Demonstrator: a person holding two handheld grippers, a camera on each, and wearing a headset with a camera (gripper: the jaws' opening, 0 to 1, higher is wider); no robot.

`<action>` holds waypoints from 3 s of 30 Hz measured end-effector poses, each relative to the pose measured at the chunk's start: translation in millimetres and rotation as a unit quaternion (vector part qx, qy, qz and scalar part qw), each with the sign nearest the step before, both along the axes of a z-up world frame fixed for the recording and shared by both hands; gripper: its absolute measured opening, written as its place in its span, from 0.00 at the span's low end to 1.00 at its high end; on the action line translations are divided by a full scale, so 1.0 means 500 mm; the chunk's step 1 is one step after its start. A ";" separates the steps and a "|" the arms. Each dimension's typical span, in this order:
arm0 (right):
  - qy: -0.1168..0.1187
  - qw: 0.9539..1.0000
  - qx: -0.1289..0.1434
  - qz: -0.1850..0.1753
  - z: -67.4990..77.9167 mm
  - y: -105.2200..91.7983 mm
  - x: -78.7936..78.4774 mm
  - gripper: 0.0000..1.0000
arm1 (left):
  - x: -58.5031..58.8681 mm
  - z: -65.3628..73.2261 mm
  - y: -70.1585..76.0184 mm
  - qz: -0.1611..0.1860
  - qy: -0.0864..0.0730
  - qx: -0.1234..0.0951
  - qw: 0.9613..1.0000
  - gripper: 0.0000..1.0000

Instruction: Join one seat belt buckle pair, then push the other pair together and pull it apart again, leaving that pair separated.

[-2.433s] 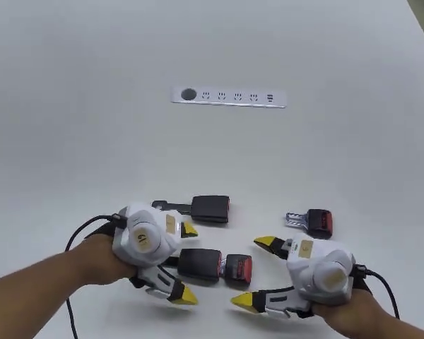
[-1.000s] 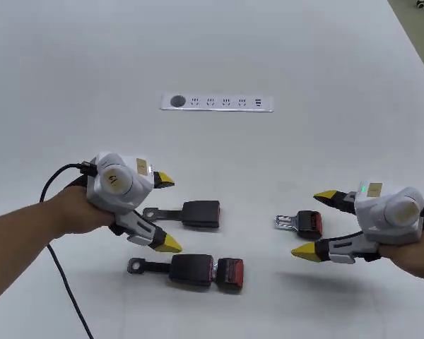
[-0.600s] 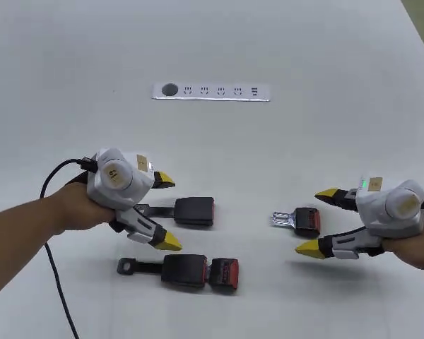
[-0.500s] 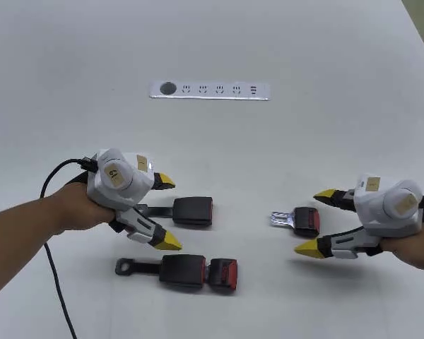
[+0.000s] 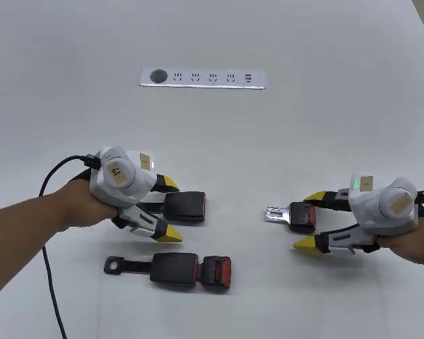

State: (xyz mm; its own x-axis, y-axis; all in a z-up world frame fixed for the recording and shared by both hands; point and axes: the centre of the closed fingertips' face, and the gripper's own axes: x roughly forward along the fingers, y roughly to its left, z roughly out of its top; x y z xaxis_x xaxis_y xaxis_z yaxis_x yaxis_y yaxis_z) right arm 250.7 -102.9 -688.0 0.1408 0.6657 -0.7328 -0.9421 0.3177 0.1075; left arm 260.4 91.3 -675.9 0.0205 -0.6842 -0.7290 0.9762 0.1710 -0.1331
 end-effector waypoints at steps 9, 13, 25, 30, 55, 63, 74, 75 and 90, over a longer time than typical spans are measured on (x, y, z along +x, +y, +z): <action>-0.005 1.000 -0.004 0.007 0.000 -0.002 0.011 0.42 | 0.017 -0.013 0.019 -0.023 -0.030 0.021 0.999 0.36; -0.023 0.999 -0.019 0.027 -0.004 -0.007 0.014 0.33 | 0.017 -0.017 0.028 -0.035 -0.035 0.019 0.999 0.34; -0.021 0.999 0.003 0.039 0.009 0.001 0.007 0.32 | 0.019 -0.020 0.029 -0.049 -0.028 0.011 0.998 0.33; -0.023 0.999 0.006 0.043 0.008 0.000 0.007 0.32 | 0.018 -0.019 0.024 -0.055 -0.028 0.014 0.998 0.33; -0.027 0.997 0.029 0.061 0.010 0.089 0.021 0.32 | 0.021 -0.023 0.020 -0.062 -0.028 0.027 0.997 0.33; -0.030 0.997 0.039 0.065 0.007 0.115 0.029 0.32 | 0.021 -0.023 0.019 -0.061 -0.027 0.025 0.997 0.33; -0.032 0.996 0.054 0.070 0.010 0.169 0.037 0.32 | 0.022 -0.023 0.021 -0.060 -0.023 0.024 0.998 0.33; -0.032 0.995 0.056 0.071 0.011 0.177 0.040 0.32 | 0.022 -0.023 0.021 -0.061 -0.024 0.025 0.998 0.33; -0.030 0.995 0.064 0.077 0.009 0.230 0.055 0.32 | 0.021 -0.024 0.023 -0.070 -0.029 0.042 0.996 0.33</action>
